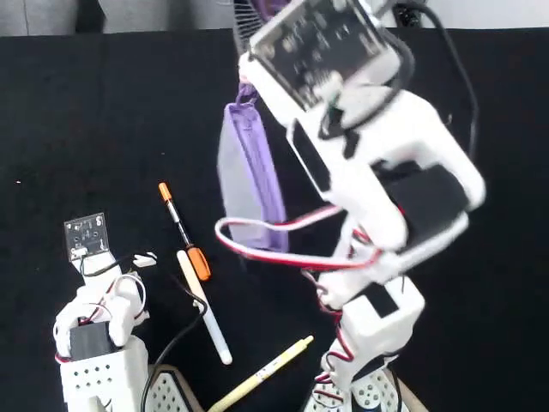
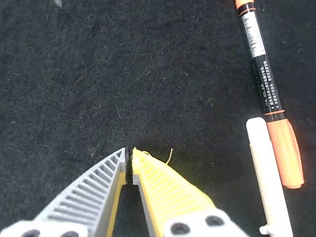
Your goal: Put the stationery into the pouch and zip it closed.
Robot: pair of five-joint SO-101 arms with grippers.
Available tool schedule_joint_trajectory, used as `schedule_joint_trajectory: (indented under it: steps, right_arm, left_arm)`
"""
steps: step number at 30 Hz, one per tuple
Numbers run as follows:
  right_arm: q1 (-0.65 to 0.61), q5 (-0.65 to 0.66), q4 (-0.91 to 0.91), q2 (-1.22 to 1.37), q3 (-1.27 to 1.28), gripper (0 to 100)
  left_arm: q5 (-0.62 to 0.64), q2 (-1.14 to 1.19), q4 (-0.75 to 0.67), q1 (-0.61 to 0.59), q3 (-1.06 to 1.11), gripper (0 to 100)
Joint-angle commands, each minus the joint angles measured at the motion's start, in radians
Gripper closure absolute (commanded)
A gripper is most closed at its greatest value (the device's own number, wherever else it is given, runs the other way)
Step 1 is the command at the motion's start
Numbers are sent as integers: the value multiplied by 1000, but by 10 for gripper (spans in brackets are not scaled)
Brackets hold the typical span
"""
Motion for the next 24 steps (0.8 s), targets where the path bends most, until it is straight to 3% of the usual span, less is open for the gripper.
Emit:
schedule_joint_trajectory:
  steps: [1,10,15,24]
  right_arm:
    - [14,29,-60,-64,-35,987]
    - [17,31,-81,-73,-38,987]
    - [87,31,-80,-107,-35,987]
    - [107,26,87,-196,59,987]
  left_arm:
    - [-6,-3,-11,-2,21,970]
    - [-6,-3,-11,-2,21,970]
    - [-6,-3,-11,-2,21,970]
    - [-6,-3,-11,-2,21,970]
